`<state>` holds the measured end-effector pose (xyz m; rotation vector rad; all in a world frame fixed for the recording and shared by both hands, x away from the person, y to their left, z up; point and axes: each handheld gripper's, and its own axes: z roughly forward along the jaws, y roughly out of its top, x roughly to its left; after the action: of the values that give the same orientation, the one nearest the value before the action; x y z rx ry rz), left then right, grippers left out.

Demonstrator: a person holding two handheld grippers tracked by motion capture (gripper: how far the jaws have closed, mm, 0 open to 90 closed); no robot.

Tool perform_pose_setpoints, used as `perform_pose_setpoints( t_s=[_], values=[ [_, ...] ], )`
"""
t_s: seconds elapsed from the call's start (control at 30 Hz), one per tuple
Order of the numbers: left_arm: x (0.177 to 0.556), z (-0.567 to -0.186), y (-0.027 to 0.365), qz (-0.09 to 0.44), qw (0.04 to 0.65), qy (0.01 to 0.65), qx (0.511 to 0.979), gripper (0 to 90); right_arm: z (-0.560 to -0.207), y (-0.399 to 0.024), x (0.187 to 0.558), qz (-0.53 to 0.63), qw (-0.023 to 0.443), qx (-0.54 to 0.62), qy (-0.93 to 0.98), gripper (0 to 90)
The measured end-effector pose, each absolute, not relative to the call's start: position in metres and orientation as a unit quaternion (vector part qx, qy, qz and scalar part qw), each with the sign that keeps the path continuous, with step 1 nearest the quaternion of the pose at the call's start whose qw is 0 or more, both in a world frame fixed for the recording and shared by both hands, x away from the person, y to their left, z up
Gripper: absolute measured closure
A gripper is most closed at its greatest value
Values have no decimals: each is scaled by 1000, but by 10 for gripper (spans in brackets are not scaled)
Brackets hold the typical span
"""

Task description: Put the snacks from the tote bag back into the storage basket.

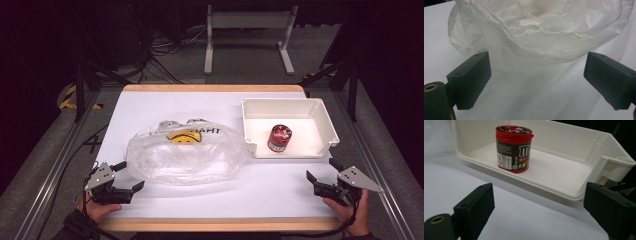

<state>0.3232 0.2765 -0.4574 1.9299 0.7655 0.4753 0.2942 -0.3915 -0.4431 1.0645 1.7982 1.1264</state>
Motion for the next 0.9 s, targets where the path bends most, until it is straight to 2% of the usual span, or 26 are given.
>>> perform_pose_setpoints(
  t_s=[0.9],
  values=[
    [324,-457,276,193,481,315,795,84,-443,-390,295,435,373,414,708,100]
  ],
)
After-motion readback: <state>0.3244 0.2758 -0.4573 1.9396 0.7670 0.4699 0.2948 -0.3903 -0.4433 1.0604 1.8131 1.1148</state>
